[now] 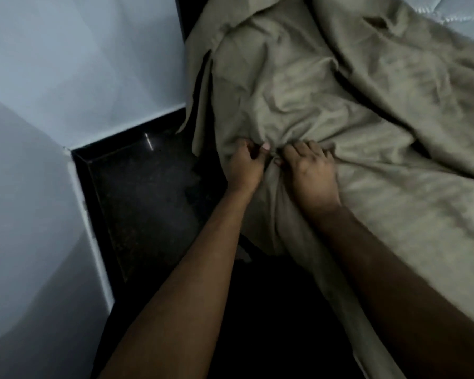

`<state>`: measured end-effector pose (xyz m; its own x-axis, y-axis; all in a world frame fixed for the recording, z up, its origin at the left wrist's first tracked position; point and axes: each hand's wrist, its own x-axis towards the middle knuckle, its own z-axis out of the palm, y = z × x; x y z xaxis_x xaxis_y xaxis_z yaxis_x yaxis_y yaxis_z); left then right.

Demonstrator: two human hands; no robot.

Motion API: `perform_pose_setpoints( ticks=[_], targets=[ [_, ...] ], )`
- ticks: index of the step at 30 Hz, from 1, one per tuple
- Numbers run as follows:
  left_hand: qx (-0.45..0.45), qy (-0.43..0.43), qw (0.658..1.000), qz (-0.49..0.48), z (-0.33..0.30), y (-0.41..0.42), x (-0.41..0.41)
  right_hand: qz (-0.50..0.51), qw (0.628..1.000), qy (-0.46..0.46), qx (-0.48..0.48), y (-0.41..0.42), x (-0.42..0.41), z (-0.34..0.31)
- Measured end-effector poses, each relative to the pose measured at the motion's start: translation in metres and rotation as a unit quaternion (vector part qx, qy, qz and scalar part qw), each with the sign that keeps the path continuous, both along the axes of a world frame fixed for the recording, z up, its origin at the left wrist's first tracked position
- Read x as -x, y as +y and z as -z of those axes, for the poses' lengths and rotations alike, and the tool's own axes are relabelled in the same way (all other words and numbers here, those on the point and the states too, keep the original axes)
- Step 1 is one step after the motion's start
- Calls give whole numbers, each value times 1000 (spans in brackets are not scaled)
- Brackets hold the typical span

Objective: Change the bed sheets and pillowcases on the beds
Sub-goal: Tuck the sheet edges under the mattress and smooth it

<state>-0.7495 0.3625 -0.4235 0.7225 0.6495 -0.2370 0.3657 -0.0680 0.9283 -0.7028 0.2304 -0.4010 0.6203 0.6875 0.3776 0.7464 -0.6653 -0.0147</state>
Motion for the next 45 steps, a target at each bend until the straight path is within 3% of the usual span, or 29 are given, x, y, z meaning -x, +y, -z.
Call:
perform_pose_setpoints(
  ticks=[5,7,11,13,15,17,20,25,30,32,34,36,38,40,42,45],
  targets=[
    [-122,-128,984,25,37,-2,-9,32,997,-32,-55,6,0,5],
    [-117,-120,986,-19,30,2,-7,46,996,15,-76,11,9,-6],
    [29,-140,984,-110,-31,6,-10,88,983,123,-107,-20,29,-41],
    [91,-197,967,-132,-68,14,-23,119,987,83,-65,-41,40,-40],
    [61,-229,962,-133,-86,23,-35,146,986,64,-55,-59,57,-37],
    [80,-238,954,-163,-79,36,-48,176,980,68,-67,-76,72,-37],
    [208,-215,945,-131,-59,42,-32,196,978,63,-31,-97,117,-39],
    [261,-213,936,-100,-60,35,-21,188,979,77,29,-119,141,-41],
    [114,-189,970,-100,-61,17,-6,204,978,45,-26,-113,127,-55],
    [10,-133,986,-102,-46,-9,10,193,980,56,-10,-112,131,-39],
    [-21,-58,991,-116,-25,-56,40,174,985,12,10,-115,138,-15],
    [-19,-49,995,-81,5,-108,79,122,992,-26,12,-128,152,12],
    [-95,-51,994,2,38,-151,114,86,996,-23,24,-153,172,37],
    [-219,-30,968,122,59,-175,141,102,994,-19,41,-188,193,56],
    [-333,-8,918,217,60,-178,152,133,990,-19,50,-220,212,67],
    [-402,5,858,320,42,-179,154,180,983,-16,34,-253,243,76]
  ],
)
